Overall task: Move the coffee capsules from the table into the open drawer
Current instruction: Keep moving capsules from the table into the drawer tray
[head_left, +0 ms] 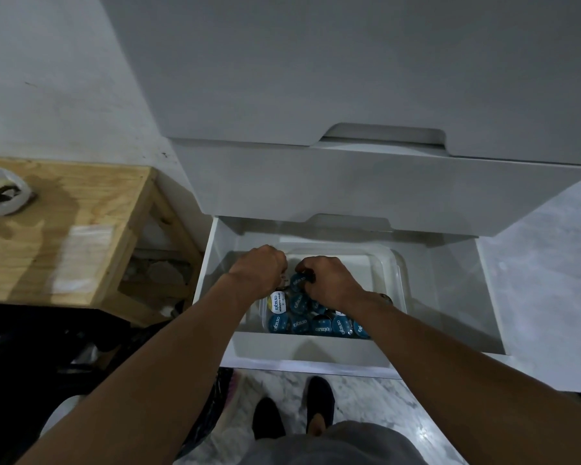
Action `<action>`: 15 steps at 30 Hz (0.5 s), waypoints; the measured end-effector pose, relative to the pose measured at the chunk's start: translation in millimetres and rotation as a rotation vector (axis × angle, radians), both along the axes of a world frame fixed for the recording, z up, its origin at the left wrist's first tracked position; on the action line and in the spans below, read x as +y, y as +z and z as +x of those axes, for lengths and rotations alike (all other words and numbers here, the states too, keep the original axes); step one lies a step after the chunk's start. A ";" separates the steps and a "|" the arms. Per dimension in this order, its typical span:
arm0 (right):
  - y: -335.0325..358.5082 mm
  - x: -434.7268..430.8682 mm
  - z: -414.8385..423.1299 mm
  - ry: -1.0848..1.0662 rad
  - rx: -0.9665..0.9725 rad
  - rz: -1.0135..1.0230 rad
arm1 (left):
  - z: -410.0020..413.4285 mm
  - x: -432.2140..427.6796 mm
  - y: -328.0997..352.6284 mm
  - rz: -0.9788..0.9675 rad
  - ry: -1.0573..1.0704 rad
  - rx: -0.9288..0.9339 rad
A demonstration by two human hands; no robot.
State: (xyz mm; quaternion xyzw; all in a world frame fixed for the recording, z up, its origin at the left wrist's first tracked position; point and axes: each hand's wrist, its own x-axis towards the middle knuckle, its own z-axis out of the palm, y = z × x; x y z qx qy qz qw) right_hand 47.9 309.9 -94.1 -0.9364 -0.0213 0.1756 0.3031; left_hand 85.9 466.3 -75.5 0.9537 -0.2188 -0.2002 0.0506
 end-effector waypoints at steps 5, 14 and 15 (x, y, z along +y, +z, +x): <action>0.4 -1.6 2.5 0.016 0.011 -0.021 | -6.3 0.5 5.1 0.001 -0.004 -0.030; 19.7 -14.5 -3.8 0.098 -0.269 -0.191 | -31.5 -0.4 25.2 0.034 0.126 -0.308; 22.1 -15.3 -6.1 0.105 -0.293 -0.214 | -36.1 -1.0 27.2 0.038 0.141 -0.341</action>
